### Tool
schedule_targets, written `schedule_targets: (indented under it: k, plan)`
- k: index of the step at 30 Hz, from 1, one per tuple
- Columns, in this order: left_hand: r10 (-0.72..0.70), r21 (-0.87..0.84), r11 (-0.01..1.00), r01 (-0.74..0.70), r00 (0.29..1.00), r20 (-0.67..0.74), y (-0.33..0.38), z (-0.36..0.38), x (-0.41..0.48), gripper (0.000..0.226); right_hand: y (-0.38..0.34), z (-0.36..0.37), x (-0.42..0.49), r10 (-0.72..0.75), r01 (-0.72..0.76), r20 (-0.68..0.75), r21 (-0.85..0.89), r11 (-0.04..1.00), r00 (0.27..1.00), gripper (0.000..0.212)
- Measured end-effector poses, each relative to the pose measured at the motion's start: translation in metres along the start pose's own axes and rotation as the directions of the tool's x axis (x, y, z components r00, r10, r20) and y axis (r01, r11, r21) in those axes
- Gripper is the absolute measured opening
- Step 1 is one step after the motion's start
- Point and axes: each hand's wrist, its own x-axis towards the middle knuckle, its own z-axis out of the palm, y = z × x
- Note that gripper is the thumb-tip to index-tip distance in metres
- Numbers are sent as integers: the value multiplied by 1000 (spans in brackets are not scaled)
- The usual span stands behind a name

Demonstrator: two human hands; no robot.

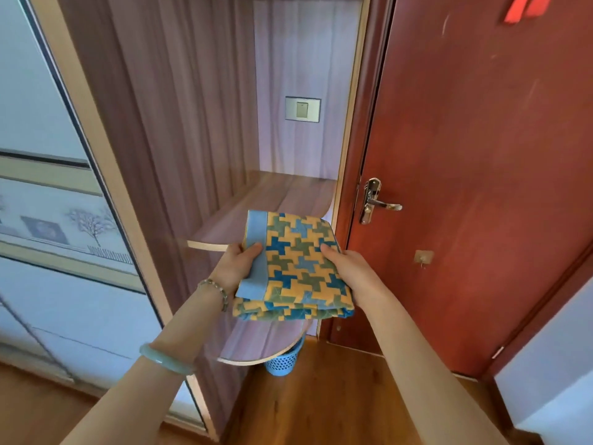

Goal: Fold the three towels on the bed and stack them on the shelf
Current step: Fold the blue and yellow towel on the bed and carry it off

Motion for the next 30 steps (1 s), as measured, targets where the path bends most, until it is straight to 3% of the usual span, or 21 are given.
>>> schedule_targets:
  k: [4, 9, 13, 16, 18, 20, 25, 30]
  plan:
    - [19, -32, 999, -19, 1000, 1, 24, 12, 63, 19, -28, -1, 63, -5, 5, -4, 19, 1000, 1000, 45]
    - [31, -89, 996, -34, 999, -28, 58, 16, 142, 15, -78, -2, 134, -32, 30, 38, 52, 998, 999, 27]
    - [31, -68, 997, -39, 992, -123, 70, 26, 194, 14, -98, -7, 181, -8, 1, 82, 83, 997, 997, 22]
    - [28, -86, 995, -46, 979, -201, 69, 37, 228, 24, -108, -13, 214, -2, -7, 144, 60, 998, 990, 28]
    - [3, -92, 995, -33, 954, -301, 68, 47, 252, 30, -115, -18, 236, -43, 42, 156, 10, 999, 987, 18]
    - [1, -79, 996, -34, 925, -379, 69, 58, 272, 29, -124, -21, 257, -129, 131, 126, -9, 991, 984, 8]
    - [-11, -72, 997, -25, 886, -463, 70, 88, 330, 33, -146, -36, 331, -269, 273, 51, -107, 956, 962, 13]
    - [-117, -64, 993, 98, 851, -512, 35, 89, 396, 71, -153, -51, 399, -340, 360, 126, -217, 907, 932, 23]
